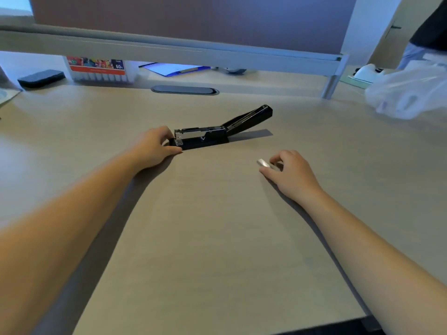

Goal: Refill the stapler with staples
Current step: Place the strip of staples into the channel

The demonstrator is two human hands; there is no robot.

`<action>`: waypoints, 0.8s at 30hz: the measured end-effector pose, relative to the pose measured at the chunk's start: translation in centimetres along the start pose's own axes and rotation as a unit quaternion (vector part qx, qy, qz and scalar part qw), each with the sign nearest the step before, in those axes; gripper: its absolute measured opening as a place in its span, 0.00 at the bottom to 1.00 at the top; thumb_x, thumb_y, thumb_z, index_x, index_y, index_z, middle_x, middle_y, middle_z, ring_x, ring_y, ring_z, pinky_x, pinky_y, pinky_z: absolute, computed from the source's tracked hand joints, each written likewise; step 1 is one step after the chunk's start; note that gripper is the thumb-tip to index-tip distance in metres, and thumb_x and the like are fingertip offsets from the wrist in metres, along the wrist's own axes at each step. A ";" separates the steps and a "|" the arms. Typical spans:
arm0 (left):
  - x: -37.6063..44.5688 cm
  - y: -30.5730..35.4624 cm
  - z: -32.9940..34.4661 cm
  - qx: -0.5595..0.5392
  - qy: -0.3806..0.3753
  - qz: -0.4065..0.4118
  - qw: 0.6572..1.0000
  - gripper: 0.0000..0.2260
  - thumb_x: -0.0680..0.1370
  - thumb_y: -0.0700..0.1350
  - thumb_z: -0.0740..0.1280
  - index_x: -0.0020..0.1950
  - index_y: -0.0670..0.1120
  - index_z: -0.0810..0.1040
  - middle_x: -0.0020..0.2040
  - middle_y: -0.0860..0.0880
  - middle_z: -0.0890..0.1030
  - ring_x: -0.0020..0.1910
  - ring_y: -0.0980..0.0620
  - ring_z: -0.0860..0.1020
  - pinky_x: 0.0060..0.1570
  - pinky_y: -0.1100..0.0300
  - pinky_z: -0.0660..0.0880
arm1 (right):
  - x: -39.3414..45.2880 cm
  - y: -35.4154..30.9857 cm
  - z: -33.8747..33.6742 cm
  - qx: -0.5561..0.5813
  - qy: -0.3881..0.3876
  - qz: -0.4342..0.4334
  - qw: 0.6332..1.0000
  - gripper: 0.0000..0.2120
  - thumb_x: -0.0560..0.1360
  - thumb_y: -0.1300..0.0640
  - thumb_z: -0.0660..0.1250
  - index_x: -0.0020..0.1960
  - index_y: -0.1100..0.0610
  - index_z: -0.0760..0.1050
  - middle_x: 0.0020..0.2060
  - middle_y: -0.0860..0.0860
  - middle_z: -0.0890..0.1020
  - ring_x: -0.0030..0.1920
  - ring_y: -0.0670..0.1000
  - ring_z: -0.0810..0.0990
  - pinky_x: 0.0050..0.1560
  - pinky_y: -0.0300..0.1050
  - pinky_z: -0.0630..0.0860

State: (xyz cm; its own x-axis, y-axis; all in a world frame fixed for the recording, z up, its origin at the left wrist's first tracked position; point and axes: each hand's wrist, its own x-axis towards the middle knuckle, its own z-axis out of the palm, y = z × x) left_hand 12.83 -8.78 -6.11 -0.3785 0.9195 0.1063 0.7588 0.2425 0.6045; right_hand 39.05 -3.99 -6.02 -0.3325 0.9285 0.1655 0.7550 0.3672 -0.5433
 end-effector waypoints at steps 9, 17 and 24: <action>-4.0 0.9 -0.5 0.001 -0.004 -0.005 1.000 0.11 0.71 0.45 0.68 0.50 0.42 0.74 0.55 0.38 0.77 0.55 0.38 0.73 0.57 0.46 0.70 | -1.1 -1.4 -0.2 0.038 0.027 -0.105 0.993 0.08 0.72 0.57 0.63 0.47 0.62 0.76 0.50 0.58 0.78 0.50 0.53 0.72 0.43 0.39 0.63; -9.2 1.2 -1.8 0.059 -0.045 0.040 0.996 0.16 0.72 0.47 0.67 0.56 0.43 0.72 0.57 0.42 0.76 0.55 0.43 0.72 0.50 0.54 0.66 | -3.4 -7.5 0.5 0.105 -0.005 -0.242 0.965 0.09 0.73 0.57 0.63 0.48 0.61 0.76 0.43 0.51 0.75 0.45 0.48 0.71 0.40 0.37 0.64; -11.2 0.6 -2.4 0.056 -0.069 0.074 0.993 0.15 0.70 0.47 0.68 0.53 0.43 0.73 0.59 0.43 0.77 0.57 0.45 0.72 0.58 0.51 0.69 | -3.5 -9.9 2.1 0.087 -0.028 -0.249 0.964 0.10 0.73 0.57 0.63 0.50 0.61 0.77 0.48 0.56 0.81 0.46 0.49 0.73 0.46 0.41 0.67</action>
State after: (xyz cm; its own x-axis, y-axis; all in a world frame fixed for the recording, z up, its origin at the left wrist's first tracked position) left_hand 16.27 -19.71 -5.06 -0.1877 0.9795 0.0733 0.8576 0.1270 0.4984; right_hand 31.52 -10.97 -2.94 -0.6636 0.6325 0.3994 0.3886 0.7477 -0.5384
